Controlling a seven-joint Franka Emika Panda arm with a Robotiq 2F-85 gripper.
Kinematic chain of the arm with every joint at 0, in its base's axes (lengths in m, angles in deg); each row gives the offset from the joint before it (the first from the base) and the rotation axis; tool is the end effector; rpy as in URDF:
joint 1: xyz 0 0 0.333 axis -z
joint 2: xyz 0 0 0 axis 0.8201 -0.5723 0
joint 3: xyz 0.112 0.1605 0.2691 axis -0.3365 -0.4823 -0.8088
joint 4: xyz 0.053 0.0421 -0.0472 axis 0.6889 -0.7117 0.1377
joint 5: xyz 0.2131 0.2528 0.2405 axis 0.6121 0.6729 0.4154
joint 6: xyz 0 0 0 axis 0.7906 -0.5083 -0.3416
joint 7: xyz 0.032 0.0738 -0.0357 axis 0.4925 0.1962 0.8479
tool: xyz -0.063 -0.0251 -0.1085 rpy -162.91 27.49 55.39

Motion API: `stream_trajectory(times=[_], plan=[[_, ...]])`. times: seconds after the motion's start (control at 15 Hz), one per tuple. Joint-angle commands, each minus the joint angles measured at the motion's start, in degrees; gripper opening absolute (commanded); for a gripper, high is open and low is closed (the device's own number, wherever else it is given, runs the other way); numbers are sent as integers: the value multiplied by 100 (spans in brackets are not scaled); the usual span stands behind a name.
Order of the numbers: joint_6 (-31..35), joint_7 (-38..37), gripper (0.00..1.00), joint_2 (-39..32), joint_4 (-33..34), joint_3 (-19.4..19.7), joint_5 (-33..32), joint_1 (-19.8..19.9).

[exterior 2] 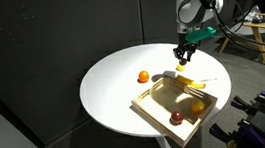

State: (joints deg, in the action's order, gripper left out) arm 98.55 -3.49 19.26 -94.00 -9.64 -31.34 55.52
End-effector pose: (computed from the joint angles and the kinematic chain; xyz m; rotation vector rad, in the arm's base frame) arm 0.5698 -0.0437 0.2367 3.0699 -0.4839 -0.1022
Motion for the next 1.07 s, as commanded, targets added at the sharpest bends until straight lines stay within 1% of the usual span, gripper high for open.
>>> stream_trajectory(times=[0.0, 0.47, 0.73, 1.0], plan=[[-42, 24, 23, 1, 166, 88, 29, 74], [-65, 80, 23, -43, 247, 300, 10, 250], [116, 143, 23, -106, 174, 355, -36, 328], [481, 256, 23, -274, 128, 381, -23, 364]])
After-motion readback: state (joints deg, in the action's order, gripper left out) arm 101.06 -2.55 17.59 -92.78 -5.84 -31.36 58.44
